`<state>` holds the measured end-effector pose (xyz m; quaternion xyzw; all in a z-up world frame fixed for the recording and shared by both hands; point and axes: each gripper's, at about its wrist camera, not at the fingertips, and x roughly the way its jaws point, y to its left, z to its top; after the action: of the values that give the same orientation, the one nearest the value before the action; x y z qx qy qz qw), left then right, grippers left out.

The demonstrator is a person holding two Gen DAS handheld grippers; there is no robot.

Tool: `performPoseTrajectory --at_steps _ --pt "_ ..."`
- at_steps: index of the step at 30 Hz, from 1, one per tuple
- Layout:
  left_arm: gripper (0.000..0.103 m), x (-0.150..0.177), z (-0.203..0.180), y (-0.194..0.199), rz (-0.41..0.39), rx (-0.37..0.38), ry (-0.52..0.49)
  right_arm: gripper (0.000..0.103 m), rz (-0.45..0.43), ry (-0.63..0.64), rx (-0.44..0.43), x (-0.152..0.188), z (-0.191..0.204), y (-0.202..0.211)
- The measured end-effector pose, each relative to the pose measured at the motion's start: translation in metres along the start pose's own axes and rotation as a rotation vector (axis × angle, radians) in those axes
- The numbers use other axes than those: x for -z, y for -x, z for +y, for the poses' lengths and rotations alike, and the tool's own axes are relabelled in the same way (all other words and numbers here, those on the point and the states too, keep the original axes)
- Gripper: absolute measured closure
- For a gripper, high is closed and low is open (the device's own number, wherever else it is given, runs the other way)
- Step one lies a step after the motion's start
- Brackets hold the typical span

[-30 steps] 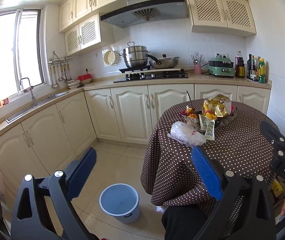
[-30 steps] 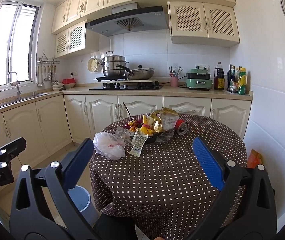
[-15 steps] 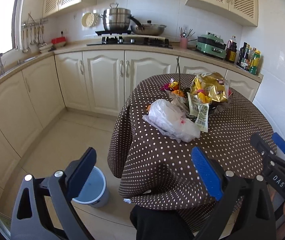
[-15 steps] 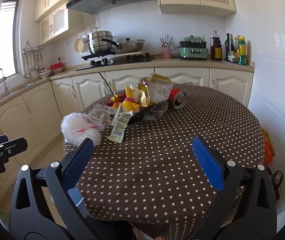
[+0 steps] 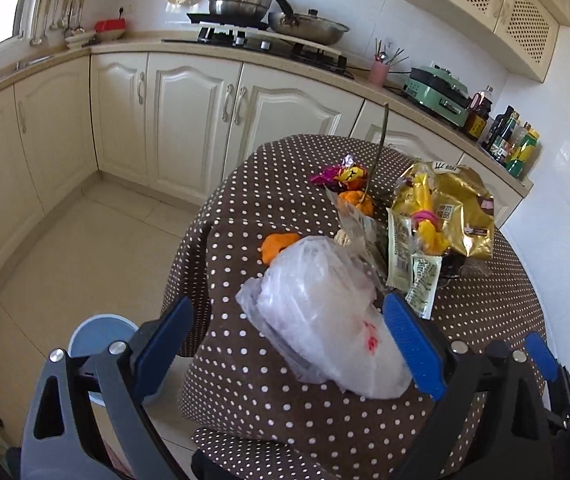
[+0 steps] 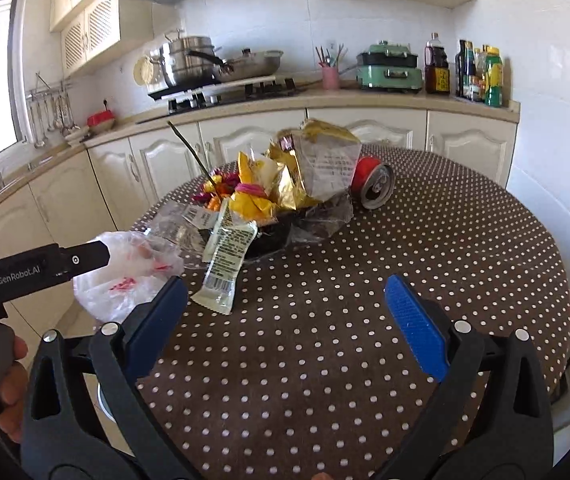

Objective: Collect trash
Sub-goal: 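Grasp the white plastic bag with the left tool while the right tool grasps a clear wrapper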

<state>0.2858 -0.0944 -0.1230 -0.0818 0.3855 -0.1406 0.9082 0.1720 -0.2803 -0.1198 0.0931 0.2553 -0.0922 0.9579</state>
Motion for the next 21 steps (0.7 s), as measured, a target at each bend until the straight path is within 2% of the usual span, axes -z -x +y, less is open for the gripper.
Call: performPoseTrajectory --at_steps 8,14,16,17,18,19,21 --pt "0.009 0.004 -0.006 -0.004 -0.014 -0.050 -0.053 0.006 0.021 -0.007 0.007 -0.003 -0.001 -0.015" --pt "0.009 0.005 -0.012 -0.009 -0.014 -0.055 -0.081 0.006 0.035 0.002 0.011 -0.005 0.001 -0.021" --pt "0.020 0.006 -0.014 -0.009 -0.019 -0.059 -0.102 0.006 0.039 0.007 0.016 -0.006 0.001 -0.022" --pt "0.022 0.007 -0.015 -0.009 -0.017 -0.060 -0.108 0.006 0.040 0.008 0.016 -0.006 0.002 -0.022" --pt "0.029 0.007 -0.016 -0.010 -0.015 -0.056 -0.110 0.006 0.039 0.011 0.017 -0.005 0.002 -0.022" --pt "0.038 0.008 -0.016 -0.010 -0.009 -0.043 -0.109 0.006 0.040 0.013 0.020 -0.006 0.003 -0.023" --pt "0.045 0.008 -0.014 -0.010 -0.005 -0.014 -0.102 0.006 0.043 0.019 0.020 -0.007 0.005 -0.023"
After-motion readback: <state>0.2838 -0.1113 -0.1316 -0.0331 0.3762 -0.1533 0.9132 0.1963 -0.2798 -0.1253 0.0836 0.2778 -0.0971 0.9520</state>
